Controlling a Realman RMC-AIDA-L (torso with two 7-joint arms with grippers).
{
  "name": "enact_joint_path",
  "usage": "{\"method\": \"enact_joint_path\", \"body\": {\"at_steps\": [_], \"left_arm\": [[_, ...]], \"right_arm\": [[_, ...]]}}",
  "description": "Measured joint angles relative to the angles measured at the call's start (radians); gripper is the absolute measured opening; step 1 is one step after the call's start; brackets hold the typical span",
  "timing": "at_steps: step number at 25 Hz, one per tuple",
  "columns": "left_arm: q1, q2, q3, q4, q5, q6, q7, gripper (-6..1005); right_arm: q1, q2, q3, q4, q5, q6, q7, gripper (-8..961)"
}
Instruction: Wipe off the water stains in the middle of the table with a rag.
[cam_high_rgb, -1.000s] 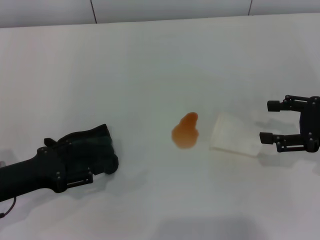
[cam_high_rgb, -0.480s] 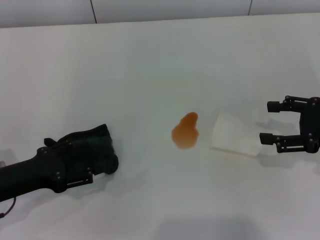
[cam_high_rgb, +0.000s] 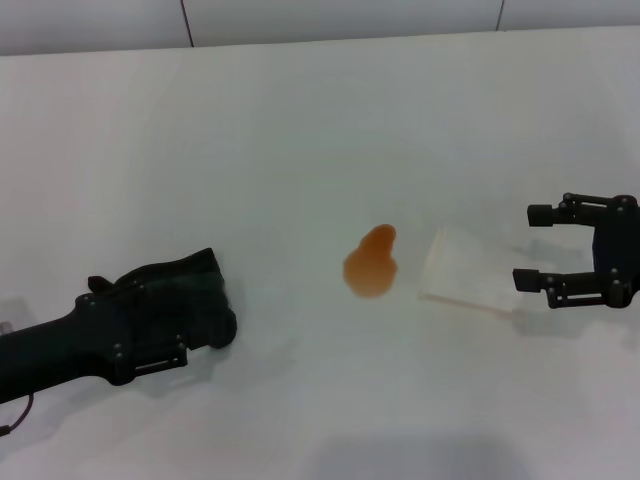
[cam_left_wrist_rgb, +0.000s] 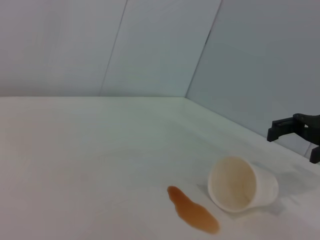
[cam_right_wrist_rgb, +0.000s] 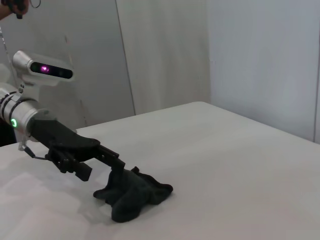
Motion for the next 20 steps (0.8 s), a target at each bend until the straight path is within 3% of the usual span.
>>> {"method": "enact_joint_path", "body": {"at_steps": [4, 7, 15, 20], "left_arm": [[0.000, 0.000, 0.000, 0.000, 0.000, 0.000, 0.000, 875], [-0.003, 0.000, 0.002, 0.000, 0.000, 0.000, 0.000, 875], [-0.009, 0.002, 0.006, 0.000, 0.000, 0.000, 0.000, 875], [-0.016, 0.002, 0.007, 0.000, 0.000, 0.000, 0.000, 875]], "right_arm": [[0.023, 0.000, -0.005, -0.052, -0.003, -0.038, 0.065, 856], [0.055, -0.013, -0.035, -0.120, -0.014, -0.065, 0.169, 856], [0.205, -0.093, -0.086, -0.175, -0.065, -0.188, 0.434, 856], [0.293, -0.123, -0.088, -0.177, -0.101, -0.215, 0.611, 856]]}}
